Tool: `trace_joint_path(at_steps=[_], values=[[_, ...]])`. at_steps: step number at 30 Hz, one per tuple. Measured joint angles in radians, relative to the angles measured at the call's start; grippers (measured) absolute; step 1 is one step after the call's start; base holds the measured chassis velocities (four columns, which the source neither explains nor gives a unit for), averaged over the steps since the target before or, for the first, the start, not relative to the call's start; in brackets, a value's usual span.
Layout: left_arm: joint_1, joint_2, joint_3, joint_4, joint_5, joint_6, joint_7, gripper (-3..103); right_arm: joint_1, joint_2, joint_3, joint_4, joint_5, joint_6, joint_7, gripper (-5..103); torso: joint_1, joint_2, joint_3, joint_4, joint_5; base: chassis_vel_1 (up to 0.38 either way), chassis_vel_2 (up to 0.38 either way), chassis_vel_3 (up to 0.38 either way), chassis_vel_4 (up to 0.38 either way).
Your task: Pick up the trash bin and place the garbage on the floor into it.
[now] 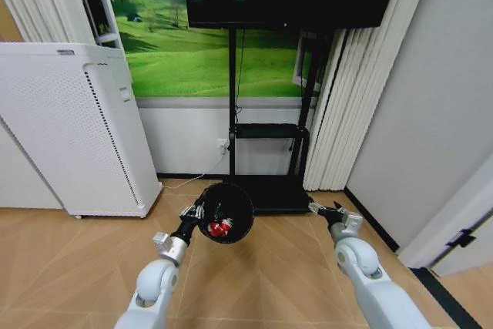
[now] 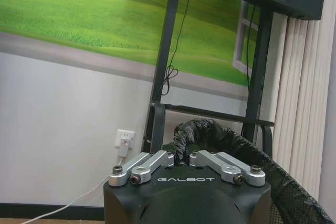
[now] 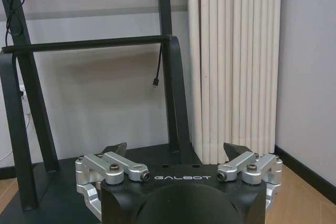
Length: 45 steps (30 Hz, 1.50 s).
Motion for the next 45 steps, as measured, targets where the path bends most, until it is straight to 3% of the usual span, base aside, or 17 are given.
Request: trace_joint_path(at_steps=[32, 38, 45], values=[[0.016, -0.017, -0.008, -0.005, 0.022, -0.012, 0.012, 7, -0.031, -0.011, 0.005, 0.023, 0.001, -0.010, 0.000, 100, 0.000, 0.000, 0.000, 0.0003, 0.0000, 0.112, 0.109, -0.111, -0.113], [0.025, -0.021, -0.011, -0.012, 0.024, -0.014, 0.014, 7, -0.044, -0.002, 0.003, 0.022, -0.015, 0.039, -0.006, 100, 0.000, 0.000, 0.000, -0.0001, 0.0002, 0.011, 0.008, -0.004, -0.002], [0.029, -0.021, -0.011, -0.016, 0.027, -0.015, 0.016, 7, -0.061, -0.001, 0.006, 0.039, -0.022, 0.025, -0.008, 100, 0.000, 0.000, 0.000, -0.0002, 0.0002, 0.000, 0.000, 0.000, 0.000]])
